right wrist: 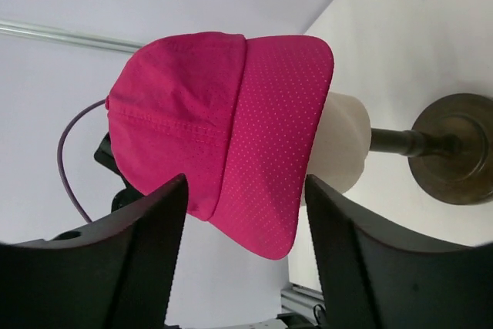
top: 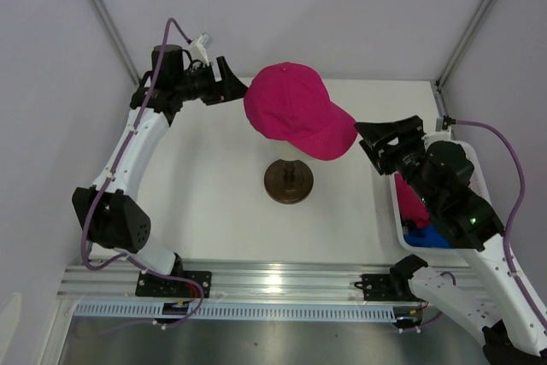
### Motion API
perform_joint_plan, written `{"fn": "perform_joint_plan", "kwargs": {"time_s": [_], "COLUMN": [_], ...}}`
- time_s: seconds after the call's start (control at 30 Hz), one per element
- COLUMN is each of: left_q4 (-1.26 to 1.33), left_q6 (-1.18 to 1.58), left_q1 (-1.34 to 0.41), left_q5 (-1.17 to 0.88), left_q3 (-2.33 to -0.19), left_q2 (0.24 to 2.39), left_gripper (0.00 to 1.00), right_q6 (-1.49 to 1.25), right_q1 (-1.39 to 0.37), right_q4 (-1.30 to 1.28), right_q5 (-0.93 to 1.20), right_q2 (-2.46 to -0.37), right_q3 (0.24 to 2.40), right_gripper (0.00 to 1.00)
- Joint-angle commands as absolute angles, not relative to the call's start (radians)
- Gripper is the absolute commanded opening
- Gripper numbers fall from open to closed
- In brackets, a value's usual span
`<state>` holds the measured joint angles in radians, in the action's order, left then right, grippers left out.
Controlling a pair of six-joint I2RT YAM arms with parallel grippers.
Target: Stack the hats
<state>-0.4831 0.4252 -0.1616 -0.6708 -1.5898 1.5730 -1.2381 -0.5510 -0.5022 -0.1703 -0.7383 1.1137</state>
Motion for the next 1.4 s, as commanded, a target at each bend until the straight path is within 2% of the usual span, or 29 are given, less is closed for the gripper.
{"fn": "perform_joint_plan", "kwargs": {"time_s": [0.0,0.07,0.27,0.43,0.73,0.93,1.13,1.37], "left_q4": [-0.489,-0.498,-0.535,-0.549,-0.543,-0.564,-0.609,-0.534], "left_q6": [0.396,0.391,0.368,0.348,0.331,0.31,0.313,0.344], "left_q1": [-0.164,-0.164,-0.164,-0.164,-0.179,-0.25,-0.285,-0.285], "left_q5": [-0.657,-0.646,-0.617,-0.598,-0.631,-0.578,-0.408,-0.39], "left_q3": [-1.62,-1.621,-1.643,-1.643,-1.6,-1.631,-1.632,-1.487], "left_q2": [1.557,1.559,1.568,1.555,1.552,1.594,1.654,1.657], "left_gripper": [0.8,0.8,0.8,0.77,0.75,0.75,0.71,0.68], "right_q6": [-1.194,-1.128,-0.991,-0.924,-0.89,-0.907,-0.911,-0.911], "right_q1": [-0.549,-0.548,-0.545,-0.545,-0.545,-0.543,-0.541,-0.54], "right_q4": [-0.5,-0.52,-0.731,-0.87,-0.833,-0.792,-0.798,-0.804], "right_q5": [-0.178,-0.192,-0.365,-0.44,-0.41,-0.367,-0.368,-0.376], "right_q2": [-0.716,-0.704,-0.663,-0.702,-0.742,-0.744,-0.735,-0.73], "right_q3": [1.121,1.137,1.271,1.365,1.368,1.328,1.327,1.321], "right_gripper": [0.68,0.76,0.88,0.91,0.94,0.94,0.94,0.95]}}
